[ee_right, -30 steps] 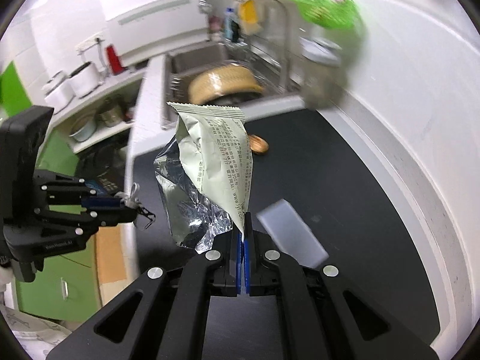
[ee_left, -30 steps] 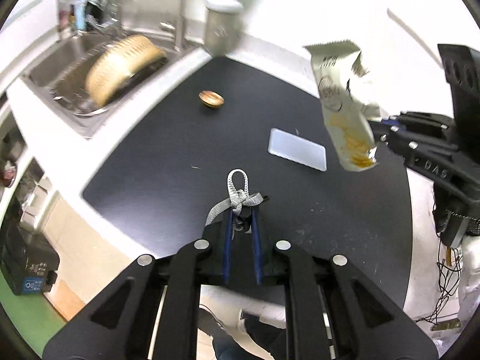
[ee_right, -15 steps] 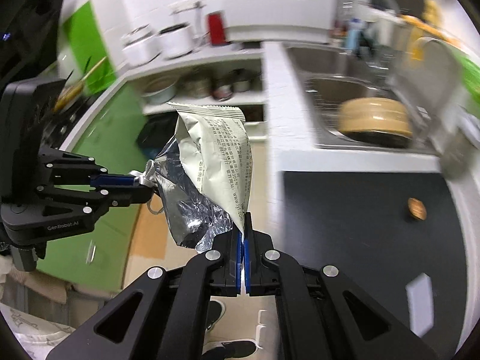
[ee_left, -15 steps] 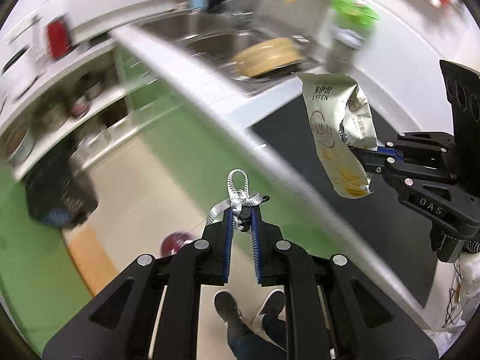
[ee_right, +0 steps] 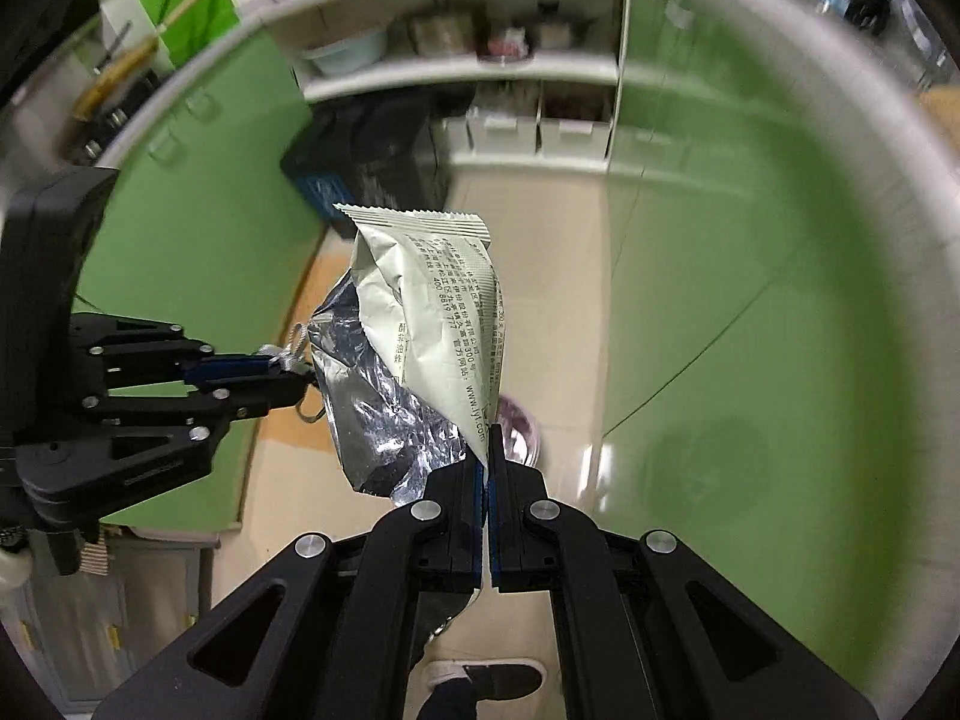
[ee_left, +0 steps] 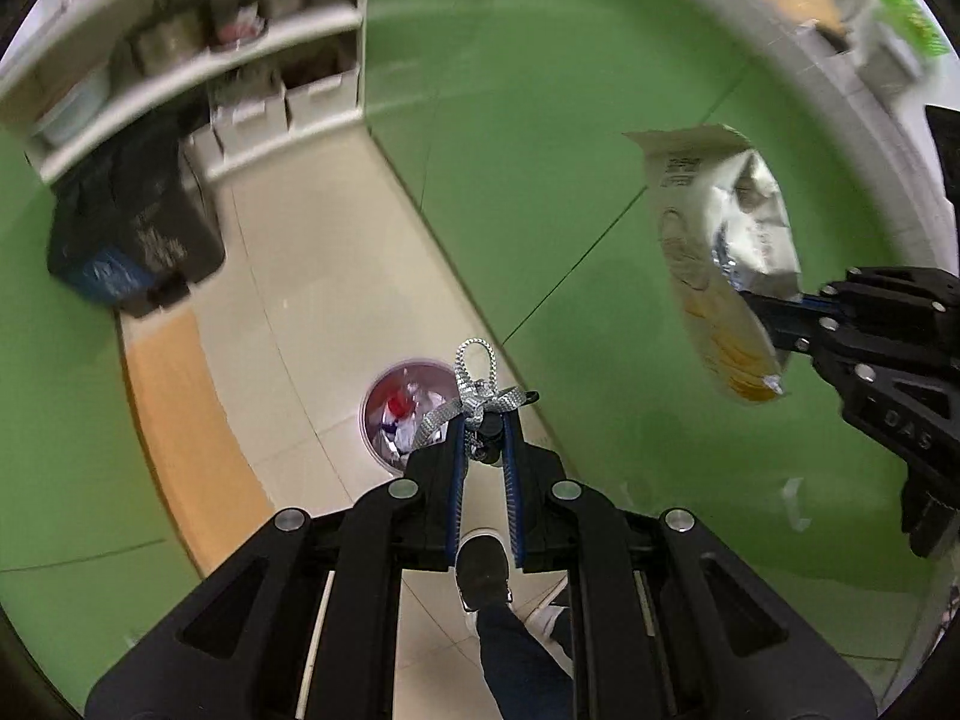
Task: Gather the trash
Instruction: 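Carry wrapper and cord to the pink bin and release them inside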
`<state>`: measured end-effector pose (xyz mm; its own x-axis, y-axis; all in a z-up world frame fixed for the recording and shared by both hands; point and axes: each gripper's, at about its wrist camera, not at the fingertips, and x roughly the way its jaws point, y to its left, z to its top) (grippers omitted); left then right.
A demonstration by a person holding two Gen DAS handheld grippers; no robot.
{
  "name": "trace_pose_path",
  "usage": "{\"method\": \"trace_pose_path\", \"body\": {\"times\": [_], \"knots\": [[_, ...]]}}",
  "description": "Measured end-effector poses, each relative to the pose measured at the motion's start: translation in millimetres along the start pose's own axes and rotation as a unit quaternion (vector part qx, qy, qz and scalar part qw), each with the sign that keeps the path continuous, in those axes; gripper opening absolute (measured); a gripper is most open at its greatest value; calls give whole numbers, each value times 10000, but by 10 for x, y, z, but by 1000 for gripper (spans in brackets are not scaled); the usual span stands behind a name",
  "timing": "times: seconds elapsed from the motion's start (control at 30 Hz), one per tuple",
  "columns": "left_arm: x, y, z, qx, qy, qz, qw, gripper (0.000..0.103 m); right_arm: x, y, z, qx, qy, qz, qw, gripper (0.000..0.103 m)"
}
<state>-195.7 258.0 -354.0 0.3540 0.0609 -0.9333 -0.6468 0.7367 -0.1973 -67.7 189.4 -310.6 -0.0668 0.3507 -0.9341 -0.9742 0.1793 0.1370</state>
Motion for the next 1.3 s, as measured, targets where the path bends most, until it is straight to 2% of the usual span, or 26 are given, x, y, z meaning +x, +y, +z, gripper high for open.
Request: {"method": "trace_pose_path", "body": {"times": [0.17,0.3,0.4,0.43,0.47,0.5,0.53,0.63,0.73,1.13,1.2,1.27,1.3], "knots": [[967,325,-169,-229,242,-130,9994,12,862,-110,-207,109,428,54,9990,1],[1588,525,-262,-353,339,-227,9985,12,1432,-151,-332,184,681,71,9975,1],[1913,617,-328,-452,390,-268,9979,17,1746,-219,-435,239,802,61,9965,1],[1988,643,-333,-477,417,-278,9976,36,1796,-224,-438,246,820,65,9963,1],[2044,649,-358,-498,420,-276,9975,64,1874,-229,-461,252,847,71,9961,1],[2090,668,-374,-530,400,-301,9973,75,1942,-229,-478,252,873,73,9958,1],[2131,690,-394,-572,384,-353,9970,82,2002,-225,-488,254,904,85,9955,1],[2206,744,-422,-636,412,-377,9964,96,2159,-201,-485,236,965,109,9950,1],[2177,825,-443,-728,357,-334,9961,100,2264,-210,-487,225,1005,146,9946,1],[1919,1249,-661,-1214,63,-201,9924,100,2941,-6,-449,26,1252,433,9912,2],[1918,1306,-713,-1298,36,-198,9913,100,3099,21,-451,-17,1314,470,9902,8],[1926,1353,-759,-1394,23,-219,9900,100,3222,49,-461,-81,1363,447,9896,9],[1928,1366,-785,-1423,18,-223,9896,100,3263,62,-467,-112,1383,421,9894,15]]}}
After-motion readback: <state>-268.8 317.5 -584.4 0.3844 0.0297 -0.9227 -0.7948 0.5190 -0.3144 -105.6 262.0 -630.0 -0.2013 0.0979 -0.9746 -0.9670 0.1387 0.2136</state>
